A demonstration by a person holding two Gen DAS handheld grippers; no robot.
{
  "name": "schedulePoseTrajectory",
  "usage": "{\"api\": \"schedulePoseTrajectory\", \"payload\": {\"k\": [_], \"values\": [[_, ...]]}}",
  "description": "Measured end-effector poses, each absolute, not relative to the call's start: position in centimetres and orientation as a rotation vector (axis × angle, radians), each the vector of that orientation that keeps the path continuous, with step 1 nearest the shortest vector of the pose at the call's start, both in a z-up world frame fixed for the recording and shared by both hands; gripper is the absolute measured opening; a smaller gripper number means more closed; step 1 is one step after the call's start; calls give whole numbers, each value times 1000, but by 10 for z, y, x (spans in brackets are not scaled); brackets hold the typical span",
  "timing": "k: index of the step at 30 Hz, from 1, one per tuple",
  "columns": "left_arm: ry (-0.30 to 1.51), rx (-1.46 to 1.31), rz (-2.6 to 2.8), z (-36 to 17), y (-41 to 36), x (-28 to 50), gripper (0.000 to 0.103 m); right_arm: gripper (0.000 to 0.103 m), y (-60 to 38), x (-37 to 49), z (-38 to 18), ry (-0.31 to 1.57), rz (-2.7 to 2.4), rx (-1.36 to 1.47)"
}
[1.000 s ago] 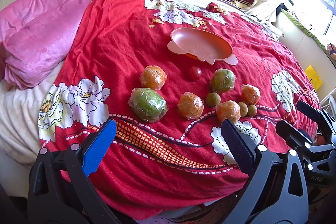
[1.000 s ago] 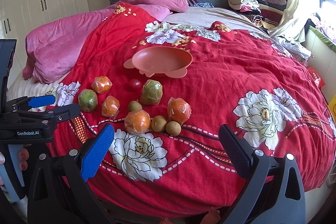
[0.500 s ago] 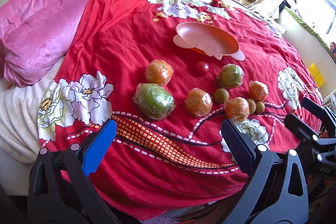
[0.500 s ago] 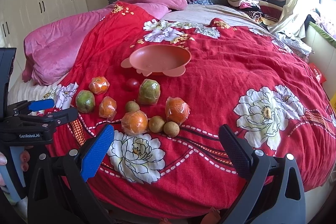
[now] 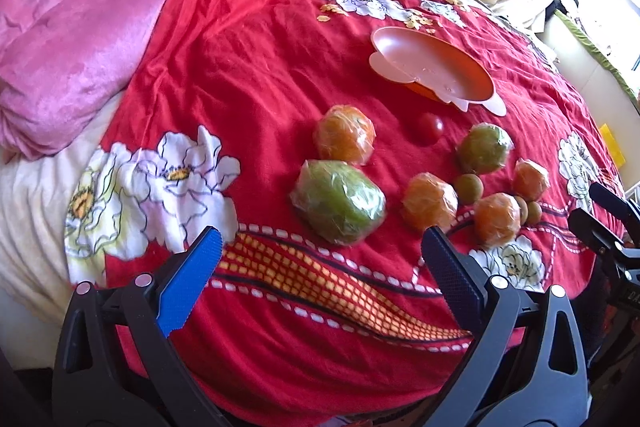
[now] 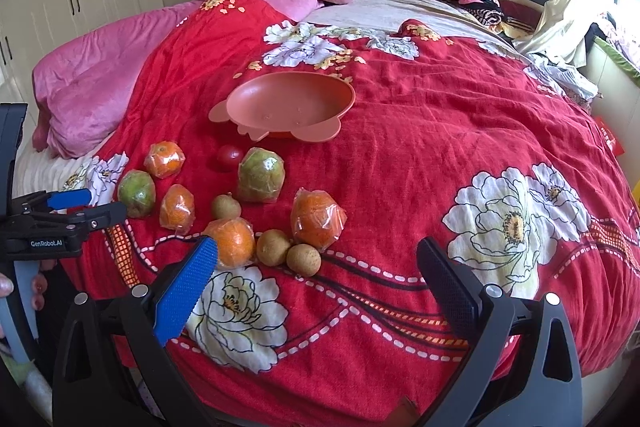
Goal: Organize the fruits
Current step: 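Grasp the wrapped green citrus with the left gripper while the right gripper grasps a wrapped orange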
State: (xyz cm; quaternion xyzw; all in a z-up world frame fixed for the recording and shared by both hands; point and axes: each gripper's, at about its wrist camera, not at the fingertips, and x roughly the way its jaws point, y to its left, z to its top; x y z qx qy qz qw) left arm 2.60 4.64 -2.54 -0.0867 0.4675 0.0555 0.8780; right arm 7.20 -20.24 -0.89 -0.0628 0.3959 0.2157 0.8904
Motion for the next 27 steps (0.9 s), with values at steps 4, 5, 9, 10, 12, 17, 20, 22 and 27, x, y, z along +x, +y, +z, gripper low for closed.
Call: {"api": "schedulePoseTrajectory", "payload": {"k": [4, 5, 9, 10, 12, 17, 20, 22, 27], "values": [[970, -147, 113, -26, 49, 34, 94, 99, -205, 81, -14, 835, 436, -146], [970, -146, 108, -27, 49, 35, 94, 99, -205, 82, -15, 839, 434, -150], [961, -136, 88, -26, 49, 39, 92, 99, -205, 91, -21, 866, 441, -141], [960, -131, 85, -26, 49, 39, 90, 99, -204, 94, -23, 872, 445, -139], [960, -126, 69, -26, 48, 41, 85, 99, -204, 98, -24, 877, 464, -132], [954, -117, 26, -25, 45, 46, 73, 97, -198, 106, -26, 877, 481, -155], [962, -127, 2, -28, 45, 49, 65, 77, -194, 111, -28, 890, 498, -165], [965, -131, -10, -29, 45, 51, 62, 68, -191, 114, -30, 899, 508, -170], [972, -141, -37, -33, 45, 53, 59, 51, -189, 118, -37, 930, 539, -166]]}}
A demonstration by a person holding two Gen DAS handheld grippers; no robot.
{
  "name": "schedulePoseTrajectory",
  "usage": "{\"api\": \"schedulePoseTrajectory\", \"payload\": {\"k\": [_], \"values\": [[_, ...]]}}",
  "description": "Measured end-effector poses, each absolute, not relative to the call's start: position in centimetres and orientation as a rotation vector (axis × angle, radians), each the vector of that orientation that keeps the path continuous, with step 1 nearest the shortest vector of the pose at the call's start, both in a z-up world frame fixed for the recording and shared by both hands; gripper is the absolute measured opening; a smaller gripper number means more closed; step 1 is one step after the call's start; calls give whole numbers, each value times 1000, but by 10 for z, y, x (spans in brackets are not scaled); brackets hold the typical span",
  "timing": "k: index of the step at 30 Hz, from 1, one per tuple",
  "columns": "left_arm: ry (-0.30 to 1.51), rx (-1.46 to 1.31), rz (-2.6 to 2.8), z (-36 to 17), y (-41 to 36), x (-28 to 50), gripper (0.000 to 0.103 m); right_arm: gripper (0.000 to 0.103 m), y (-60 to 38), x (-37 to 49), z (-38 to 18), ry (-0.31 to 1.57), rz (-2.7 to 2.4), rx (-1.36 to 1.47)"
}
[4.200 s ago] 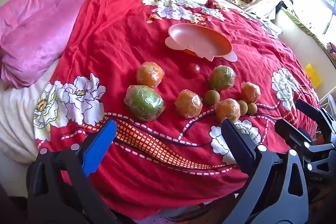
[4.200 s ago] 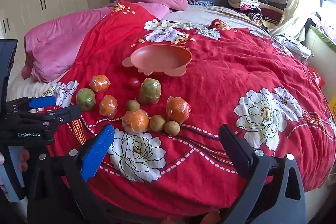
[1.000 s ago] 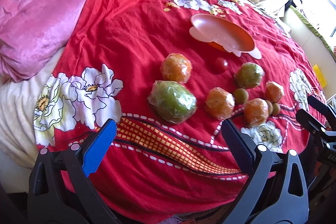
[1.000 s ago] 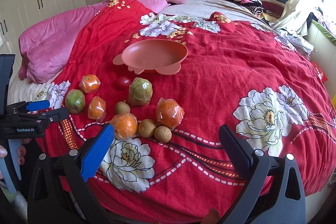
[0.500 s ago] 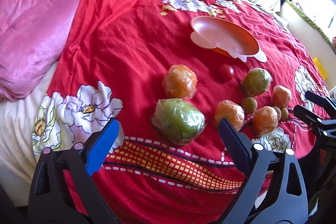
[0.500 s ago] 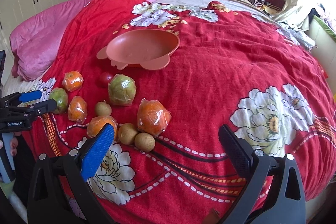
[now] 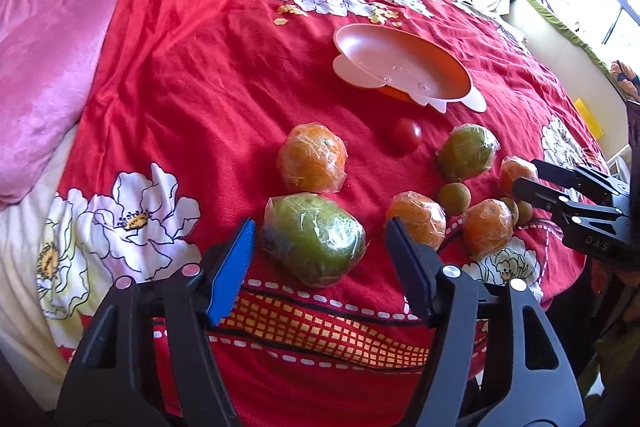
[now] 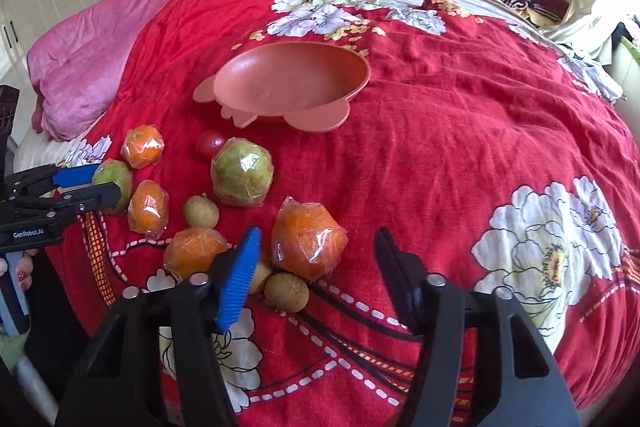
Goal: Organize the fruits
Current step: 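Grasp the wrapped green citrus with the left gripper while the right gripper grasps a wrapped orange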
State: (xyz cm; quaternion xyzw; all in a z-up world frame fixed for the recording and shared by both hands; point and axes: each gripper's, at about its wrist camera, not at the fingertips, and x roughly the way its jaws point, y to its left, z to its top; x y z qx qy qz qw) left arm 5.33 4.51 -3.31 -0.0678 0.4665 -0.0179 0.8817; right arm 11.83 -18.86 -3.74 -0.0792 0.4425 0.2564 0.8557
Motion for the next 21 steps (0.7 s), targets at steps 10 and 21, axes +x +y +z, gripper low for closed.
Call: {"api": "schedulePoseTrajectory", "payload": {"k": [10, 21], "values": [[1003, -140, -56, -46, 47, 63, 54, 44, -187, 127, -49, 948, 567, -146], [999, -150, -72, -48, 53, 64, 45, 38, -191, 134, -50, 947, 588, -107]]}}
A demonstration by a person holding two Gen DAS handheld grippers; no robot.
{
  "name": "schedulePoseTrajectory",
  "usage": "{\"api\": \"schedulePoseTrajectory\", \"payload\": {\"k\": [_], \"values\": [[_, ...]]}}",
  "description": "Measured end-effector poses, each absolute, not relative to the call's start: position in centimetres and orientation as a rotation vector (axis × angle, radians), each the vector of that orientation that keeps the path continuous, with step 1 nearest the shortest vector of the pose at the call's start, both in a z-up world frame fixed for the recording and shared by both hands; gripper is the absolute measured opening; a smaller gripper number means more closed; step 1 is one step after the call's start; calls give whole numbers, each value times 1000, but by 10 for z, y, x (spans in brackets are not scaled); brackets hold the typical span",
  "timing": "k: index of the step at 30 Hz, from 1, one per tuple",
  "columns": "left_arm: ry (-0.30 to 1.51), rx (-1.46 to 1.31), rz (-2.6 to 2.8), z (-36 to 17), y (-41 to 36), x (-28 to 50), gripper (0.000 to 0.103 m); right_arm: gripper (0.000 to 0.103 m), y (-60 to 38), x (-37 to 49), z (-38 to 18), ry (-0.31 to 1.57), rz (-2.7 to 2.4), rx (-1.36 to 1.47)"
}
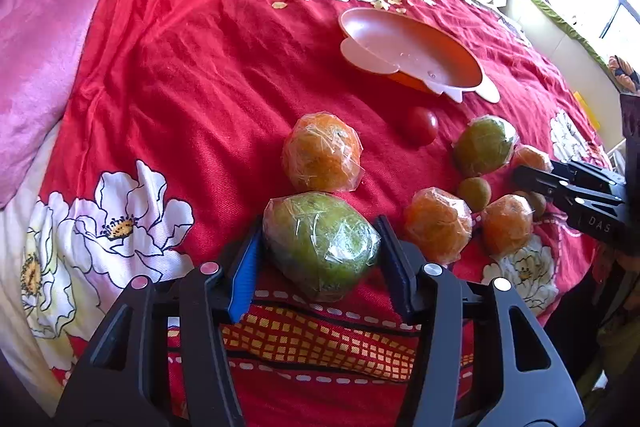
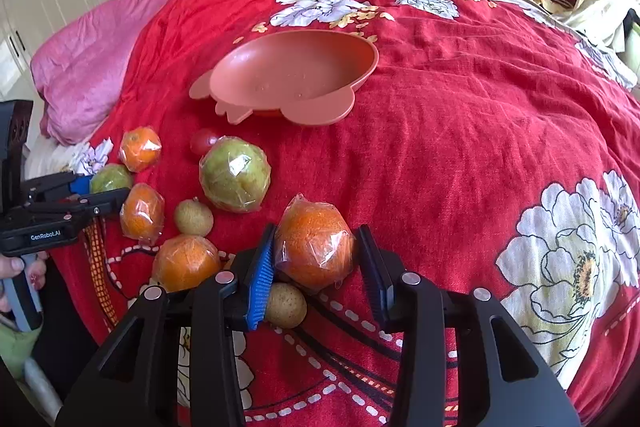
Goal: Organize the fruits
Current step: 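Grasp the wrapped green citrus with the left gripper while the right gripper grasps a wrapped orange, then carry both fruits over the pink bowl while the right gripper opens, dropping the orange in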
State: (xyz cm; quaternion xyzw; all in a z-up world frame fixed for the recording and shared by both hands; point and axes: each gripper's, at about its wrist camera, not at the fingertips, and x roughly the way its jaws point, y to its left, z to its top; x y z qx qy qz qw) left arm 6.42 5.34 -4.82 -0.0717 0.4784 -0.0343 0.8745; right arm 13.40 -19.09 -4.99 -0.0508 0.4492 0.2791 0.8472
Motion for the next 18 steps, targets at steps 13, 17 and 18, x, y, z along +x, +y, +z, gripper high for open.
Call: {"api": "schedulePoseTrajectory", "payload": {"k": [13, 17, 18], "values": [[940, -215, -115, -8, 60, 65, 45, 38, -199, 146, -21, 875, 589, -71], [931, -206, -117, -3, 58, 78, 45, 38, -198, 153, -12, 855, 593, -70], [931, -205, -119, -1, 58, 81, 45, 38, -198, 153, -11, 851, 597, -69]]}}
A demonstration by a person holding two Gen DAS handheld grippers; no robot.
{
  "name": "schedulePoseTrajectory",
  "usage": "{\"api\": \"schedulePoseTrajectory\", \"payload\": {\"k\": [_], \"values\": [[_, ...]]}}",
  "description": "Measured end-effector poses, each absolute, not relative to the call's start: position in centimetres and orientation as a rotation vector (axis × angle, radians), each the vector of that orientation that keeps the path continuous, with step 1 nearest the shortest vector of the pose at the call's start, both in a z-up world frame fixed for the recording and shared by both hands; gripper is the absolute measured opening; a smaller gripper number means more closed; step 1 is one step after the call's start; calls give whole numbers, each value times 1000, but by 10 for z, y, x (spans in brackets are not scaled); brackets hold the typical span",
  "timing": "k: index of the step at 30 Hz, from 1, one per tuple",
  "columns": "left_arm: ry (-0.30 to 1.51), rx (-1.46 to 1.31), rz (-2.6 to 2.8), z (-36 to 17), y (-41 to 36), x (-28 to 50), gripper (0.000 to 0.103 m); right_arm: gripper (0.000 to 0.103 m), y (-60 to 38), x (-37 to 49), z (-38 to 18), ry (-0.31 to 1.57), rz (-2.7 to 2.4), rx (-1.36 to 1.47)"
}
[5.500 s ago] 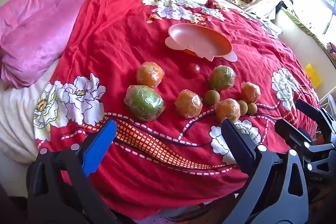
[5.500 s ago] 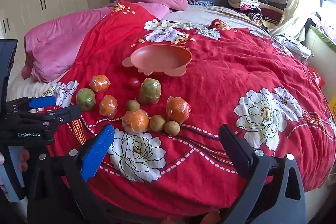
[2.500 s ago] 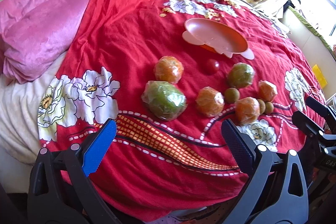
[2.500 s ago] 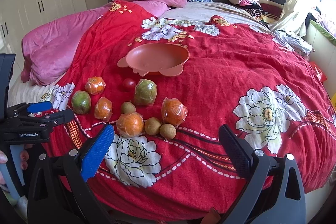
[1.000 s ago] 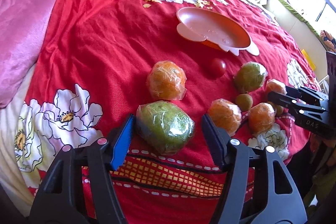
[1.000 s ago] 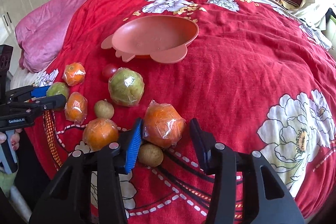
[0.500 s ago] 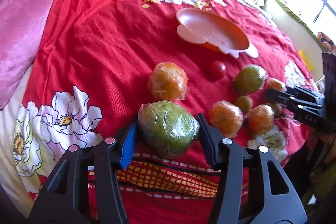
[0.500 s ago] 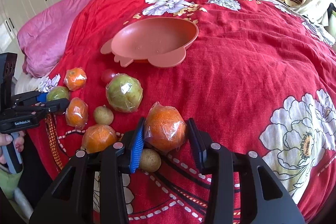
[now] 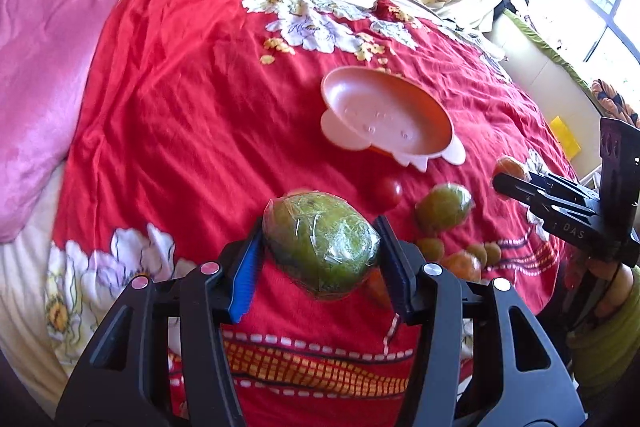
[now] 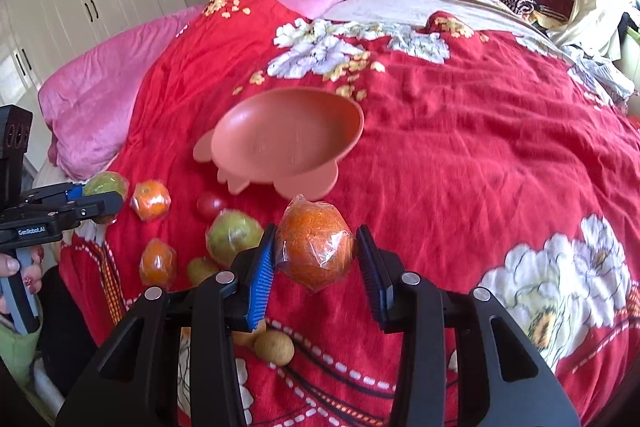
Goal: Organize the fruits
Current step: 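Carry both fruits over the pink bowl while the right gripper opens, dropping the orange in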
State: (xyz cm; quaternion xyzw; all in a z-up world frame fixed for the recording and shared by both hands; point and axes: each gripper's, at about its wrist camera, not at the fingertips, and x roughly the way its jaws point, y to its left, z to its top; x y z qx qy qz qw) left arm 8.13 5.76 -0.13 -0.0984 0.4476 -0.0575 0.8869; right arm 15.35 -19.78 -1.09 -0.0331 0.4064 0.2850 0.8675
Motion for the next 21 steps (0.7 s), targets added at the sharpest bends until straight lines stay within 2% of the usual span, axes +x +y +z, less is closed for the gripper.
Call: {"api": "schedulePoseTrajectory", "payload": {"k": [21], "values": [[937, -208, -191, 6, 36, 160, 45, 38, -174, 183, -2, 824, 646, -99]]}}
